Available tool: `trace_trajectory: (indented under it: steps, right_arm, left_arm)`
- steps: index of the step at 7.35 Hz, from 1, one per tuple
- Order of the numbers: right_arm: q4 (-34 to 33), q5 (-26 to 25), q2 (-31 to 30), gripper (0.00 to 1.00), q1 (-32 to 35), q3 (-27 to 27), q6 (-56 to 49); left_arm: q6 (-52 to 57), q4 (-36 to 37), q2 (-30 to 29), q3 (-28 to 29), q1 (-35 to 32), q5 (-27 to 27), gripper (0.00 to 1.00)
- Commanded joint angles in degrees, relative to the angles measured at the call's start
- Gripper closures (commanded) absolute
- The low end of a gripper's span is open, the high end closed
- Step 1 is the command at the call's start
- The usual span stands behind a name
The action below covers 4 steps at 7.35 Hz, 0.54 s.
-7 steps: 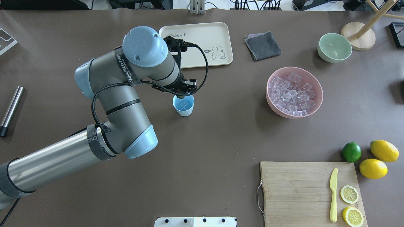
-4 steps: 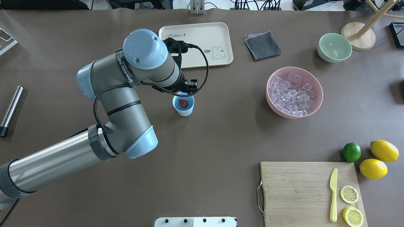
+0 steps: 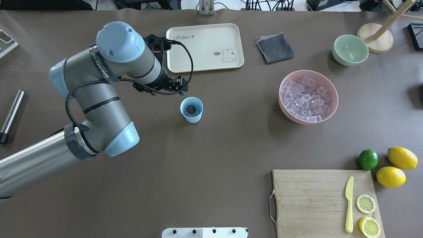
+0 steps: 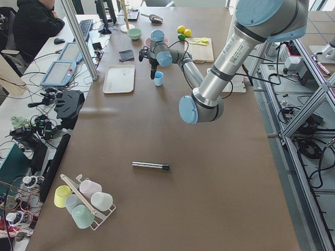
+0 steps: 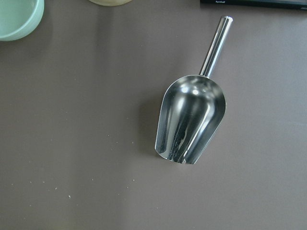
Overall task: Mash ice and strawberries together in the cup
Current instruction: 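Withdraw the left gripper from the cup back toward the metal rod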
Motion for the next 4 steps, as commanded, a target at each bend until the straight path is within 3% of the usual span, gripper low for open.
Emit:
trace_trajectory:
  steps: [1,3,4]
  right_arm:
    - [0.1,-0.2,-0.1,0.01,0.0,0.0,0.0]
    - [0.0,-0.2,-0.1,0.01,0.4,0.4,0.0]
    - [0.1,-0.3,-0.1,0.01,0.4,0.4,0.0]
  left_arm:
    - [13.6,-0.2,11.5,-1.7,-11.4,-6.8,0.02]
    - [26.2,-0.4,18.0,0.4,-20.6,-7.2,0.02]
    - [30.9,-4.6,22.1,2.5,-23.5,-7.4,0.02]
